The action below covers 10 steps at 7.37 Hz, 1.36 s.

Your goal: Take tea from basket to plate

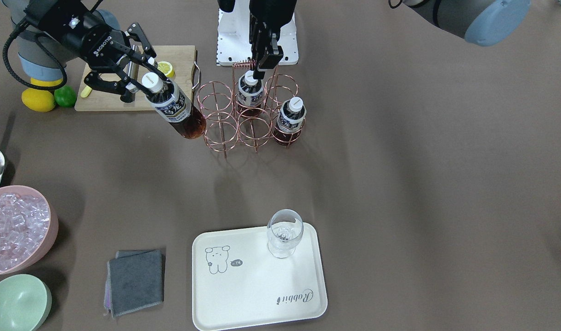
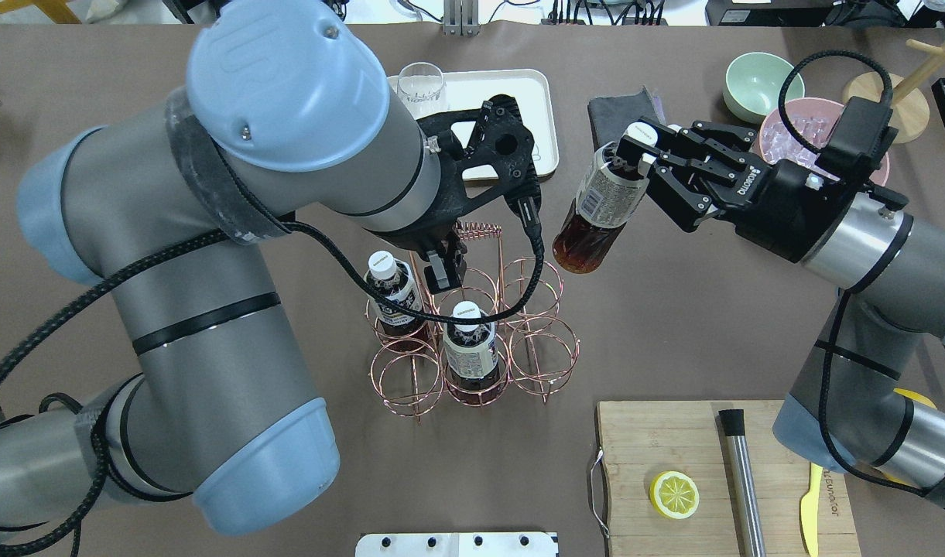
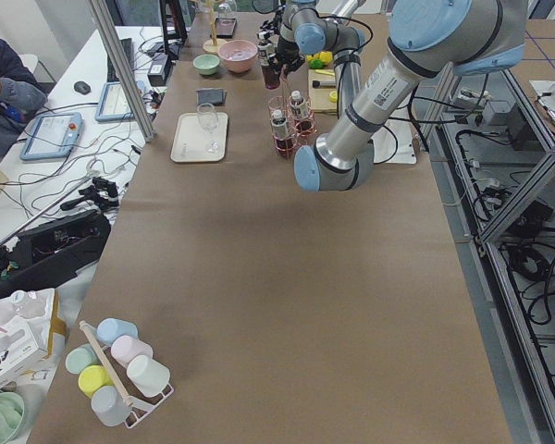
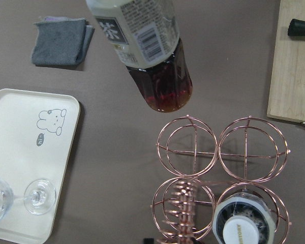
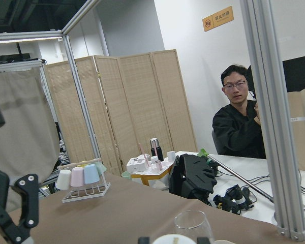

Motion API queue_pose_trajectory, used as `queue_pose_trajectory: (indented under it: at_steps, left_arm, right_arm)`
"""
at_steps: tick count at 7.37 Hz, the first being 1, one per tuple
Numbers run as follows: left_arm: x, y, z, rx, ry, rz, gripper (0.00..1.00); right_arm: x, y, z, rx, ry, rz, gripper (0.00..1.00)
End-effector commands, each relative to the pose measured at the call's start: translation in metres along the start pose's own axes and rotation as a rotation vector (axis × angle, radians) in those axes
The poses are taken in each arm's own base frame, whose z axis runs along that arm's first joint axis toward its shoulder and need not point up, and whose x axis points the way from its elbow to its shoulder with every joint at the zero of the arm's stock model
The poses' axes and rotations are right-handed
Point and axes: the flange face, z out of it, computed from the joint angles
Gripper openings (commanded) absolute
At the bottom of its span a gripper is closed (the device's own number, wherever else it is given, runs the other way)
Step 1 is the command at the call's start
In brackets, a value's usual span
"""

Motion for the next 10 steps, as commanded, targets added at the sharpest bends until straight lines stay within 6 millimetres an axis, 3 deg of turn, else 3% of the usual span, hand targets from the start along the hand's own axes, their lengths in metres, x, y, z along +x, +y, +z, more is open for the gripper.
queue_pose_trajectory:
  at_steps: [1,3,5,7,10]
  left_arm:
    - [-0.014,0.007,-0.005,-0.002,-0.016,-0.007,0.00]
    - [-0.033,0.013,-0.014,-0.009,-0.035,0.007,0.00]
    - [-0.068,0.030,-0.028,-0.049,-0.041,0.021,0.00]
    - [-0.098,0.046,-0.044,-0.095,-0.049,0.043,0.00]
    - [-0.147,0.087,-0.063,-0.153,-0.045,0.066,0.00]
  right_arm:
    - [0.027,-0.004,0.036,-0.079,0.125,-0.045,0.00]
    - [0.060,-0.006,0.093,-0.103,0.202,-0.095,0.00]
    - [0.082,-0.007,0.145,-0.105,0.241,-0.106,0.00]
    - [0.091,-0.012,0.187,-0.103,0.258,-0.110,0.00]
    - [0.105,-0.003,0.226,-0.086,0.286,-0.116,0.00]
